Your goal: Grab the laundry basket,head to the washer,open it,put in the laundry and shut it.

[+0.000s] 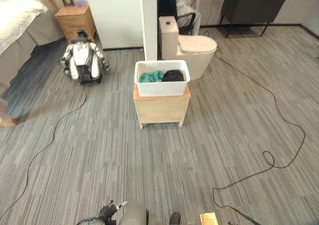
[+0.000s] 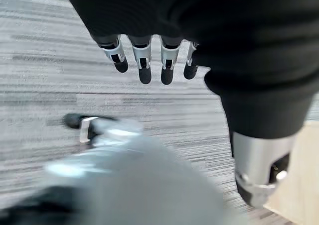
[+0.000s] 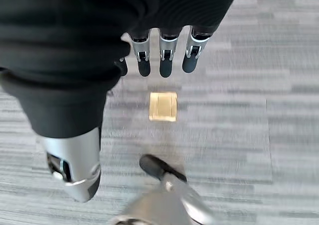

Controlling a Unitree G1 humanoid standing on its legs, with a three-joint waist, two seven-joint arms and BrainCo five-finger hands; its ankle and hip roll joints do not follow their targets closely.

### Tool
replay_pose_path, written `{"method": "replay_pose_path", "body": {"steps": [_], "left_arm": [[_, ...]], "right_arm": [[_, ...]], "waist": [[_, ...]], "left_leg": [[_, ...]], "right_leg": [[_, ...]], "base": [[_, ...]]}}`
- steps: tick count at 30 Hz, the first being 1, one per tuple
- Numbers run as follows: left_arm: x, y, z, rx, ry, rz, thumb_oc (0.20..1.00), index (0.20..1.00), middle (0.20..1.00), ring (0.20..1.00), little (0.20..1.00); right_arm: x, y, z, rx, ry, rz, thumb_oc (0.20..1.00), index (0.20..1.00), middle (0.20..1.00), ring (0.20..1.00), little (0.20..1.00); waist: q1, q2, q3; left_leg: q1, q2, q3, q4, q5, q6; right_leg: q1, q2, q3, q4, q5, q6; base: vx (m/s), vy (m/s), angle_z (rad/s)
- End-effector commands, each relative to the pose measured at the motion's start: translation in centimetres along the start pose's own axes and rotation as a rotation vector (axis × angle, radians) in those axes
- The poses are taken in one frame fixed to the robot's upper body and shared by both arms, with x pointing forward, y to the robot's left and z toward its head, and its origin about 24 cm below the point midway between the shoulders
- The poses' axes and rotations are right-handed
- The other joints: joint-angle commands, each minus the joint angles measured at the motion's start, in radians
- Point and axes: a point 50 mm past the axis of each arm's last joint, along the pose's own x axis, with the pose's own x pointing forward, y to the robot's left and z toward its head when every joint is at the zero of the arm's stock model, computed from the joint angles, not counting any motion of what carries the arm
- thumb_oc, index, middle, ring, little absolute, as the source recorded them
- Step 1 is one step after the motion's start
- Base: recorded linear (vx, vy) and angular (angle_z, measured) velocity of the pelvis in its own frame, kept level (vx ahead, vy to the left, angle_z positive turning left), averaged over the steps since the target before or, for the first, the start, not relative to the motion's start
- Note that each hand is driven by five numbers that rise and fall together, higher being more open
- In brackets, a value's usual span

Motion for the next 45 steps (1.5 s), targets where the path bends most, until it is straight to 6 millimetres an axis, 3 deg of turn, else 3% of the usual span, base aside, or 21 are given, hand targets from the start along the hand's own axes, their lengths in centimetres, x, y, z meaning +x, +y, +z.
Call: {"method": "replay_pose_path", "body": {"steps": [1,2,5,9,10,12,13,15,16,18,19,23,25,32,34,37,38,39,40,42,45], "left_arm": [[0.1,-0.4,0.5,-0.050,-0.037,-0.001,1.000,1.000,1.000,1.000,1.000],[0.0,-0.2,0.2,-0.061,-0.030,0.009,1.000,1.000,1.000,1.000,1.000],[-0.2,0.4,-0.9,-0.088,0.006,0.034,1.000,1.000,1.000,1.000,1.000],[-0.5,1.4,-1.6,-0.111,0.028,0.064,1.000,1.000,1.000,1.000,1.000],[-0.6,1.9,-1.9,-0.111,0.042,0.079,1.000,1.000,1.000,1.000,1.000],[-0.6,2.3,-1.4,-0.085,0.032,0.080,1.000,1.000,1.000,1.000,1.000],[-0.6,2.3,-1.4,-0.085,0.032,0.079,1.000,1.000,1.000,1.000,1.000],[-0.4,2.3,-0.4,-0.065,-0.005,0.066,1.000,1.000,1.000,1.000,1.000],[-0.3,2.5,0.4,-0.027,-0.028,0.065,1.000,1.000,1.000,1.000,1.000],[-0.1,2.6,1.5,-0.005,-0.057,0.062,1.000,1.000,1.000,1.000,1.000],[-0.1,2.7,1.9,-0.023,-0.077,0.078,1.000,1.000,1.000,1.000,1.000],[0.0,2.5,2.9,-0.025,-0.121,0.075,1.000,1.000,1.000,1.000,1.000],[0.1,1.9,3.6,-0.011,-0.144,0.057,1.000,1.000,1.000,1.000,1.000],[0.2,0.5,3.1,-0.011,-0.139,0.006,1.000,1.000,1.000,1.000,1.000],[0.1,0.7,2.2,-0.013,-0.109,0.014,1.000,1.000,1.000,1.000,1.000],[-0.1,1.4,1.7,-0.069,-0.099,0.061,1.000,1.000,1.000,1.000,1.000],[-0.1,1.4,1.7,-0.069,-0.099,0.061,1.000,1.000,1.000,1.000,1.000],[-0.1,1.7,2.1,-0.124,-0.121,0.087,1.000,1.000,1.000,1.000,1.000],[-0.1,1.9,2.8,-0.154,-0.150,0.104,1.000,1.000,1.000,1.000,1.000],[-0.1,2.1,3.4,-0.182,-0.179,0.120,1.000,1.000,1.000,1.000,1.000],[-0.3,2.1,4.7,-0.199,-0.243,0.137,1.000,1.000,1.000,1.000,1.000]], "right_arm": [[-0.3,-1.6,-1.2,0.005,0.023,-0.038,1.000,1.000,1.000,1.000,1.000],[-0.2,-2.0,-0.8,0.060,0.005,-0.060,1.000,1.000,1.000,1.000,1.000],[-0.2,-2.1,-0.8,0.112,0.005,-0.063,1.000,1.000,1.000,1.000,1.000],[-0.3,-1.7,-1.6,0.120,0.030,-0.053,1.000,1.000,1.000,1.000,1.000],[-0.3,-1.5,-1.7,0.121,0.038,-0.045,1.000,1.000,1.000,1.000,1.000],[-0.2,-1.5,-1.3,0.132,0.027,-0.042,1.000,1.000,1.000,1.000,1.000],[-0.2,-1.5,-1.3,0.132,0.027,-0.042,1.000,1.000,1.000,1.000,1.000],[-0.2,-1.6,-0.5,0.129,-0.002,-0.034,1.000,1.000,1.000,1.000,1.000],[0.1,-2.5,3.0,0.116,-0.083,-0.053,1.000,1.000,1.000,1.000,1.000],[0.1,-1.9,4.0,0.113,-0.126,-0.040,1.000,1.000,1.000,1.000,1.000],[0.1,-1.2,3.0,0.097,-0.113,-0.007,1.000,1.000,1.000,1.000,1.000],[0.0,-0.8,2.0,0.076,-0.093,-0.005,1.000,1.000,1.000,1.000,1.000],[-0.1,-0.5,0.8,0.077,-0.058,-0.005,1.000,1.000,1.000,1.000,1.000],[-0.4,-0.4,-1.9,0.078,0.028,-0.003,1.000,1.000,1.000,1.000,1.000],[-0.4,-0.5,-2.2,0.052,0.041,0.011,1.000,1.000,1.000,1.000,1.000],[-0.3,1.0,-1.5,0.021,0.020,0.050,1.000,1.000,1.000,1.000,1.000],[-0.3,1.0,-1.5,0.021,0.020,0.050,1.000,1.000,1.000,1.000,1.000],[-0.2,0.8,-0.6,0.035,-0.019,0.043,1.000,1.000,1.000,1.000,1.000],[-0.1,0.6,0.2,0.046,-0.048,0.036,1.000,1.000,1.000,1.000,1.000],[-0.1,0.4,1.2,0.046,-0.086,0.026,1.000,1.000,1.000,1.000,1.000],[-0.2,-0.8,3.4,0.051,-0.174,-0.012,1.000,1.000,1.000,1.000,1.000]], "waist": [[-0.007,0.026,-0.034],[-0.004,0.033,-0.031],[0.007,0.036,-0.041],[0.020,0.018,-0.069],[0.034,0.001,-0.084],[0.025,-0.003,-0.084],[0.025,-0.002,-0.087],[-0.001,0.024,-0.071],[-0.009,0.047,-0.063],[-0.012,0.058,-0.058],[-0.029,0.066,-0.052],[-0.065,0.067,-0.033],[-0.093,0.059,-0.030],[-0.114,0.038,-0.055],[-0.103,0.029,-0.085],[-0.078,0.027,-0.093],[-0.079,0.027,-0.094],[-0.060,0.020,-0.074],[-0.052,0.009,-0.063],[-0.046,0.003,-0.053],[-0.038,-0.011,-0.051]], "left_leg": [[0.047,0.030,-0.007,-0.269,0.064,0.039],[0.029,0.066,0.032,-0.404,0.118,0.032],[0.020,0.084,0.111,-0.454,0.145,0.032],[-0.038,0.048,0.102,-0.318,0.118,0.062],[-0.034,0.007,0.118,-0.255,0.055,0.109],[0.006,-0.031,0.123,-0.262,0.020,0.144],[0.003,-0.030,0.123,-0.263,0.022,0.144],[0.057,-0.047,0.129,-0.282,-0.007,0.173],[0.144,-0.055,0.119,-0.328,-0.027,0.193],[0.179,-0.054,0.113,-0.354,-0.032,0.193],[0.233,-0.055,0.114,-0.375,-0.071,0.183],[0.292,-0.061,0.109,-0.387,-0.098,0.174],[0.345,-0.076,0.090,-0.386,-0.142,0.167],[0.456,-0.069,0.055,-0.412,-0.203,0.146],[0.495,-0.016,0.026,-0.400,-0.222,0.114],[0.443,0.055,-0.009,-0.258,-0.122,0.064],[0.440,0.056,-0.011,-0.254,-0.124,0.064],[0.331,0.073,-0.043,-0.052,-0.027,0.058],[0.279,0.062,-0.065,0.014,0.014,0.060],[0.244,0.061,-0.084,0.049,0.039,0.058],[0.204,0.089,-0.054,-0.054,0.009,0.060]], "right_leg": [[0.067,-0.021,0.022,0.009,-0.120,0.115],[0.083,-0.021,0.030,0.009,-0.146,0.125],[0.132,-0.032,0.049,0.009,-0.171,0.145],[0.156,-0.088,0.060,0.067,-0.189,0.163],[0.128,-0.139,0.069,0.189,-0.178,0.190],[0.041,-0.166,0.094,0.393,-0.076,0.207],[0.038,-0.165,0.095,0.394,-0.074,0.207],[-0.053,-0.178,0.118,0.562,0.014,0.216],[-0.138,-0.200,0.072,0.626,0.041,0.203],[-0.172,-0.207,0.035,0.605,0.020,0.193],[-0.194,-0.227,-0.007,0.482,-0.023,0.198],[-0.228,-0.230,0.011,0.237,0.036,0.208],[-0.265,-0.248,0.082,0.098,0.109,0.246],[-0.256,-0.253,0.072,0.081,0.166,0.274],[-0.238,-0.225,0.055,0.133,0.121,0.250],[-0.199,-0.158,0.021,0.167,0.040,0.195],[-0.199,-0.157,0.020,0.167,0.039,0.194],[-0.157,-0.129,0.012,0.152,0.013,0.156],[-0.145,-0.123,0.016,0.146,0.005,0.141],[-0.132,-0.111,0.018,0.139,-0.007,0.131],[-0.095,-0.103,0.018,0.120,-0.041,0.128]], "base": [[0.23,0.152,0.05],[0.32,0.218,-0.07],[0.26,0.181,-0.14],[0.41,0.266,-0.44],[0.53,0.372,-0.28],[0.41,0.306,-0.42],[0.21,0.215,-0.43],[0.28,0.261,-0.11],[0.43,0.257,0.06],[0.36,0.103,-0.03],[0.22,0.001,0.07],[0.31,-0.049,0.29],[0.33,-0.096,0.19],[0.34,-0.183,0.25],[0.48,-0.476,0.31],[0.19,-0.333,0.19],[0.16,-0.478,-0.01],[0.05,-0.323,-0.15],[0.05,-0.321,-0.18],[0.08,-0.172,-0.13],[0.14,-0.095,0.06]]}}
